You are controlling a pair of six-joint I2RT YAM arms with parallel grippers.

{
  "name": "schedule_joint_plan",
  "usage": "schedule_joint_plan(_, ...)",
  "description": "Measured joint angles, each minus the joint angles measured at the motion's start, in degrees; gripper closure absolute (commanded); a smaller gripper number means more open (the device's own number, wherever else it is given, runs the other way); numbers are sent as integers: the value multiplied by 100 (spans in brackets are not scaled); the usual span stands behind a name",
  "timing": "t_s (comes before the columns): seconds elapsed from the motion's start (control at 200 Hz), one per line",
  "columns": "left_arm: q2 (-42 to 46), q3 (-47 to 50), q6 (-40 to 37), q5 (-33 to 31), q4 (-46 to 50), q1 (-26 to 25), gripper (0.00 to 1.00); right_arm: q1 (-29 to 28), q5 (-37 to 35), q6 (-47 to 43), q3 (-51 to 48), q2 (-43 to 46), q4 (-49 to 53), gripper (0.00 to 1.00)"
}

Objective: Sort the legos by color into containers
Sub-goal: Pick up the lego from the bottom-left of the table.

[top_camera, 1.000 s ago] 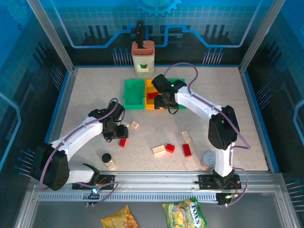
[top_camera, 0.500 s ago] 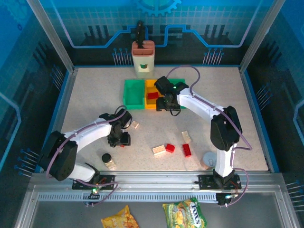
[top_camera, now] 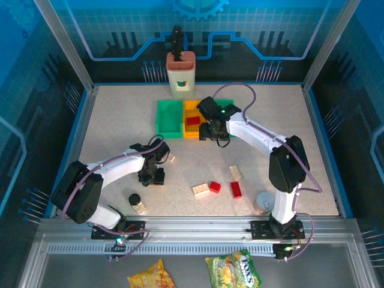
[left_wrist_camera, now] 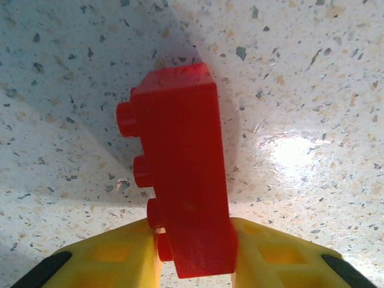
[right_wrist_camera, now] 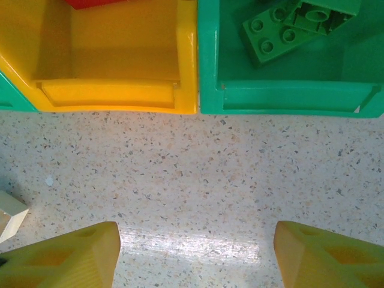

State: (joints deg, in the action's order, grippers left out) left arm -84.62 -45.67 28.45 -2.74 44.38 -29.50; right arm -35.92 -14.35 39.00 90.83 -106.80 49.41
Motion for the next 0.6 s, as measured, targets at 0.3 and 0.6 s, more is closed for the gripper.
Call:
schedule_joint_plan(0.3, 76, -50, 13, -9, 87, -55, 70, 0, -15, 0, -68, 103, -4, 31)
schedule_joint_plan(0.6, 295, -791, 7, -7, 326, -74, 70, 52, -74, -2, -337, 446, 2, 31)
